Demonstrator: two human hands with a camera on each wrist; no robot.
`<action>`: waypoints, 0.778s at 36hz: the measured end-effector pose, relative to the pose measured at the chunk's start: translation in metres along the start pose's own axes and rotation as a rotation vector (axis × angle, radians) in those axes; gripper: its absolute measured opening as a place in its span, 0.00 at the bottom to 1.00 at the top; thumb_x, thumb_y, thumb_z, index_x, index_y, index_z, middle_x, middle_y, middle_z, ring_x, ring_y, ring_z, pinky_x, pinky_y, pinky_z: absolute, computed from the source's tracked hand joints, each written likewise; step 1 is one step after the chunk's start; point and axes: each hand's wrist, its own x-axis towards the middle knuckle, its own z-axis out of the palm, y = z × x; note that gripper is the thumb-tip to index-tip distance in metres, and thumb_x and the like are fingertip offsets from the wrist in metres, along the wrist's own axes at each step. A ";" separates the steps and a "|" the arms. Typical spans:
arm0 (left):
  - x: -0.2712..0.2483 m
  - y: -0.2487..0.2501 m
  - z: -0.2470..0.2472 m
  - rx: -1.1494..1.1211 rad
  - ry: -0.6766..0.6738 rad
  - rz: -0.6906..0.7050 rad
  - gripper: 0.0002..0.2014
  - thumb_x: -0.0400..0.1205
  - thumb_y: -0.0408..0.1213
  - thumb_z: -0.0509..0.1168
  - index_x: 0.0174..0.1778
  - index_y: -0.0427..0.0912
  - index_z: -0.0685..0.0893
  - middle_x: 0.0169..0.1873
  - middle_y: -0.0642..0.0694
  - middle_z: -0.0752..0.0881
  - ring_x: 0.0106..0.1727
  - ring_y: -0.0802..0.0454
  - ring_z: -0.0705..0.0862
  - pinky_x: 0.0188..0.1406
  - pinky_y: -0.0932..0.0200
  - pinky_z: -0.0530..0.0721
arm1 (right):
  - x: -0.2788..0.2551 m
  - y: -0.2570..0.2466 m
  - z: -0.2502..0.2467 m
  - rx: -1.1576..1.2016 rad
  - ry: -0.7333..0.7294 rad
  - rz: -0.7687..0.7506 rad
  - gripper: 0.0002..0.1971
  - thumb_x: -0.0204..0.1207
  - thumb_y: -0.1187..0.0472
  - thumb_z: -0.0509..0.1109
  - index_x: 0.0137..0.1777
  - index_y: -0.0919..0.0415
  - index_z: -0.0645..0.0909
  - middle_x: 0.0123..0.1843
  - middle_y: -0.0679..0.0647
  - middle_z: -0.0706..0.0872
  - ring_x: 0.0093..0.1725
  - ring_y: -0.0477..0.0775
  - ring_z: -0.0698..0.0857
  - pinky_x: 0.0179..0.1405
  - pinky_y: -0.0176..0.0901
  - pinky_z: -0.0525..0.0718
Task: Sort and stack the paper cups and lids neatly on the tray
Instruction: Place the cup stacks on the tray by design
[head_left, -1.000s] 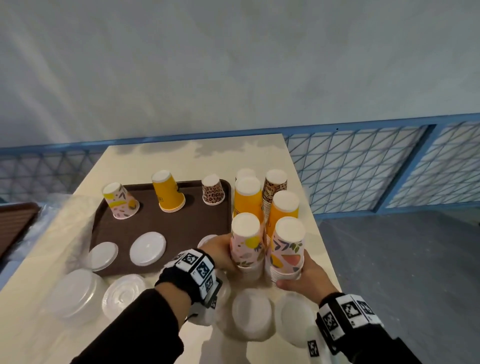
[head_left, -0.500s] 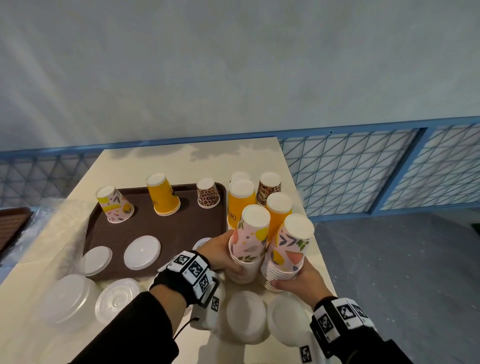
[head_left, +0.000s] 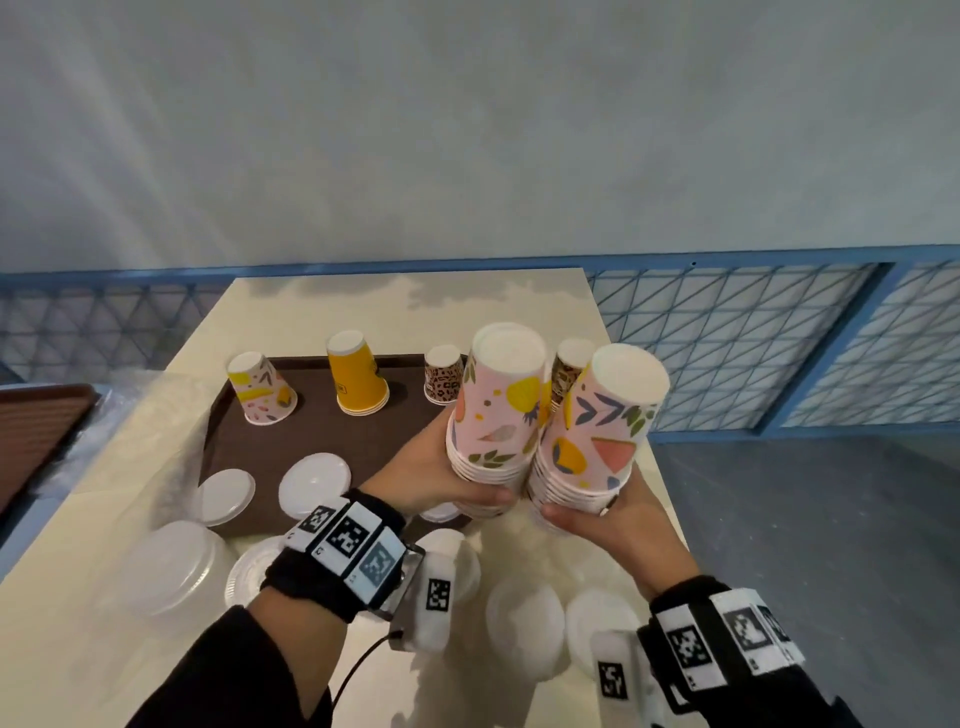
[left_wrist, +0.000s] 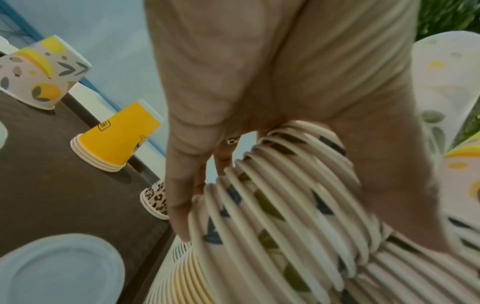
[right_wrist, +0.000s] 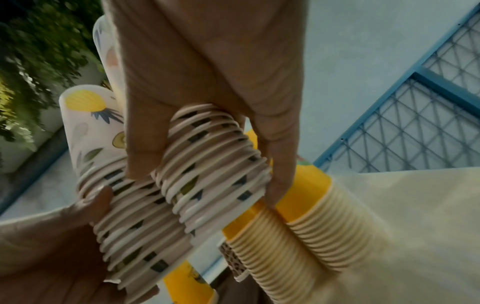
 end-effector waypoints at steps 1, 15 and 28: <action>-0.003 0.003 -0.005 -0.015 0.009 0.017 0.47 0.58 0.26 0.79 0.74 0.44 0.68 0.64 0.50 0.85 0.67 0.54 0.82 0.60 0.61 0.83 | 0.000 -0.006 0.005 0.011 -0.003 -0.019 0.42 0.55 0.70 0.84 0.69 0.54 0.71 0.61 0.44 0.85 0.58 0.35 0.84 0.57 0.30 0.83; -0.026 0.015 -0.141 0.069 0.177 0.031 0.37 0.59 0.27 0.81 0.64 0.47 0.78 0.51 0.60 0.90 0.55 0.66 0.86 0.51 0.70 0.85 | 0.019 -0.054 0.118 0.028 0.051 -0.067 0.40 0.57 0.67 0.83 0.69 0.50 0.72 0.62 0.41 0.85 0.59 0.34 0.84 0.51 0.28 0.84; 0.003 -0.052 -0.320 0.171 0.604 -0.043 0.48 0.45 0.49 0.84 0.64 0.45 0.76 0.59 0.45 0.86 0.62 0.45 0.84 0.61 0.36 0.83 | 0.019 -0.059 0.210 -0.064 0.170 0.061 0.37 0.54 0.67 0.84 0.64 0.51 0.75 0.57 0.42 0.86 0.56 0.38 0.84 0.60 0.45 0.80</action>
